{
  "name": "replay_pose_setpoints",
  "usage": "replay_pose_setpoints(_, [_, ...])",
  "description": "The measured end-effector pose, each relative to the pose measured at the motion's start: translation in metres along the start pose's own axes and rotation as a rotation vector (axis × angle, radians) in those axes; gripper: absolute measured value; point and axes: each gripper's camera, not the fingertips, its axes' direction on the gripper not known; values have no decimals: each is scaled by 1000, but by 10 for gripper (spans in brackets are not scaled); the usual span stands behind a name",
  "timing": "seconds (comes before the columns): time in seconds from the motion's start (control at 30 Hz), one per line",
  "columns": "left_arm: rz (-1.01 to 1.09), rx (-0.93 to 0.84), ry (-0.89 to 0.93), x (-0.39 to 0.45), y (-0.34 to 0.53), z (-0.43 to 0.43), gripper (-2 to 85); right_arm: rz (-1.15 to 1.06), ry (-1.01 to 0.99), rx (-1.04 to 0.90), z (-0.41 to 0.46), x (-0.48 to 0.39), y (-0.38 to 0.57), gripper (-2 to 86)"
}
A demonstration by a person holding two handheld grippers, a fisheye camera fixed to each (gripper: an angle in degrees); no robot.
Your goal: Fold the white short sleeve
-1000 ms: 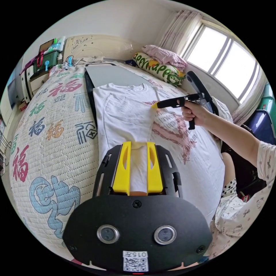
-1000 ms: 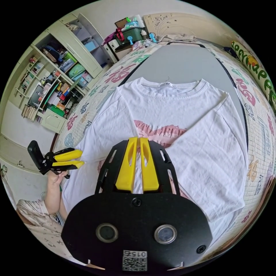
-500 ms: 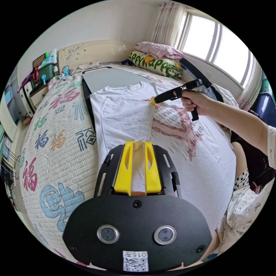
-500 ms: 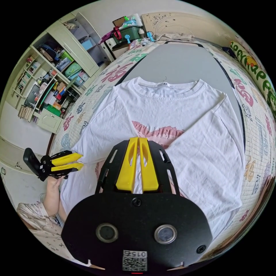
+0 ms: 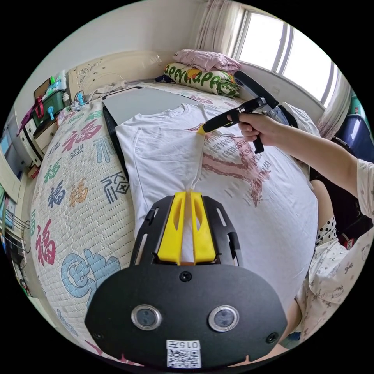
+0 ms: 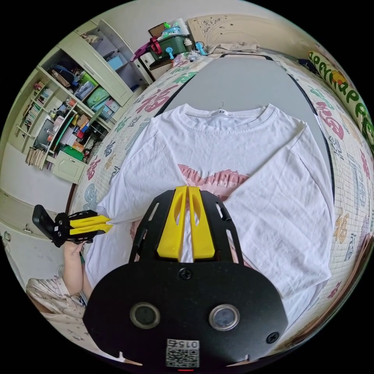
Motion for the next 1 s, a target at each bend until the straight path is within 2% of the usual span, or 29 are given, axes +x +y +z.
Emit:
replay_pose_setpoints(0.2, [-56,-20,142,-32,28,1,34,11,-64,12,-9,-28,-4,25])
replay_pose_setpoints(0.27, [-84,49,233,-40,51,-21,48,14,-117,27,-24,-31,-5,64])
replay_pose_setpoints(0.33, [-108,162,215,-48,71,-44,47,10,-113,83,-46,-29,-4,72])
replay_pose_setpoints(0.4, [-150,203,117,-63,75,-55,44,14,-82,136,-70,-24,-5,77])
replay_pose_setpoints(0.47, [-277,181,25,-94,65,-51,78,38,-6,176,-98,-12,-9,81])
replay_pose_setpoints(0.53, [-344,225,26,-111,59,-42,105,75,30,202,-112,-2,-14,86])
replay_pose_setpoints(0.63, [-352,248,-58,-134,19,-24,100,162,27,228,-122,13,-26,98])
replay_pose_setpoints(0.8, [-504,237,25,-213,-54,18,109,226,-27,289,-124,14,-46,107])
replay_pose_setpoints(1.0, [-648,174,63,-286,-108,78,129,214,-6,230,-108,-14,-71,109])
